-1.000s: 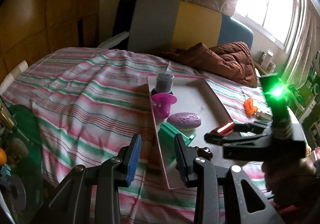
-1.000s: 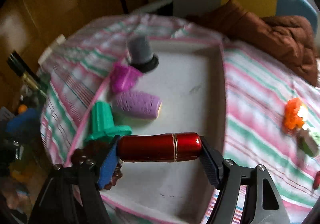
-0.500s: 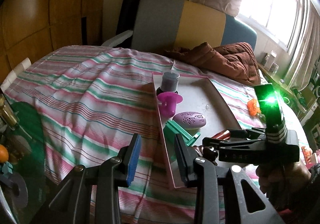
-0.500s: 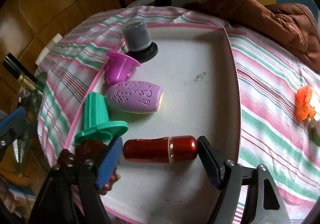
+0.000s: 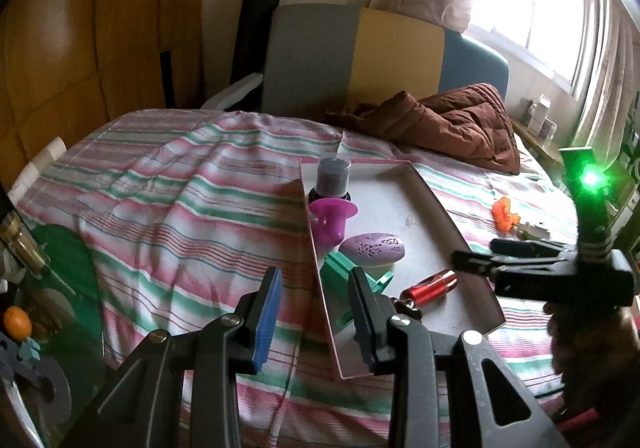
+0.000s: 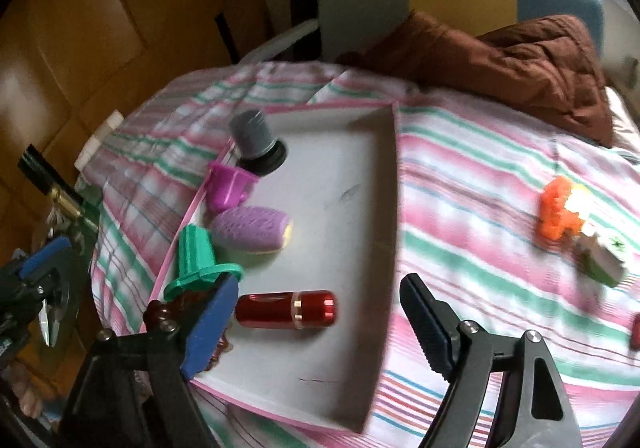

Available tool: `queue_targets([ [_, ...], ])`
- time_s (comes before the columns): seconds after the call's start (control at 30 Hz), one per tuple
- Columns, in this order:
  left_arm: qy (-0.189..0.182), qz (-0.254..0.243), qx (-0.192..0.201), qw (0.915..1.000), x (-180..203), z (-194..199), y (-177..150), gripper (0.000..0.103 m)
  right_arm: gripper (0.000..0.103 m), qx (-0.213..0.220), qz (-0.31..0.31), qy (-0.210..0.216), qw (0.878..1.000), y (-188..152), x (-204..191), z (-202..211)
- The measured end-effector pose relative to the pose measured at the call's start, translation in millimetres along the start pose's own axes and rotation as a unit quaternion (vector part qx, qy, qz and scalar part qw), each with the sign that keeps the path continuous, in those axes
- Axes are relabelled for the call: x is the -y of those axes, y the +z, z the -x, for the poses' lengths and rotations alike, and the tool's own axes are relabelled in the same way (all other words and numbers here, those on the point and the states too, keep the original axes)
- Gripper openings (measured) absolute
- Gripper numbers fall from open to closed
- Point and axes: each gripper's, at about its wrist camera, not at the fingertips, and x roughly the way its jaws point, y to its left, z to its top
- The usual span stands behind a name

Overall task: Organize rigid objects
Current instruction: 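Move both tools back toward the remaining toys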

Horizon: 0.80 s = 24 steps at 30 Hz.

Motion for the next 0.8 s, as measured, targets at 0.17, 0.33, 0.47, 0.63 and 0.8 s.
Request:
queue_targets([
  [0.17, -0.002, -0.012, 0.001, 0.9999, 8, 1, 3, 0.034, 0.084, 0.026, -0.023, -0.024, 0.999, 2, 30, 23],
  [0.33, -0.004, -0.025, 0.002, 0.9997, 18, 3, 7, 0.034, 0.084, 0.039, -0.052, -0.058, 0.996, 0, 69, 42],
  [0.47, -0.007, -0.035, 0.003, 0.9994, 26, 4, 11, 0.034, 0.084, 0.044, -0.071, -0.089, 0.992, -1, 100, 54],
  [0.63, -0.023, -0.045, 0.001, 0.9987, 38, 6, 20, 0.034, 0.084, 0.057, -0.101, -0.134, 0.984, -5, 148, 75],
  [0.8, -0.042, -0.058, 0.009, 0.9974, 58, 8, 35, 0.034, 0.085, 0.084, -0.163, -0.194, 0.964, -12, 211, 104],
])
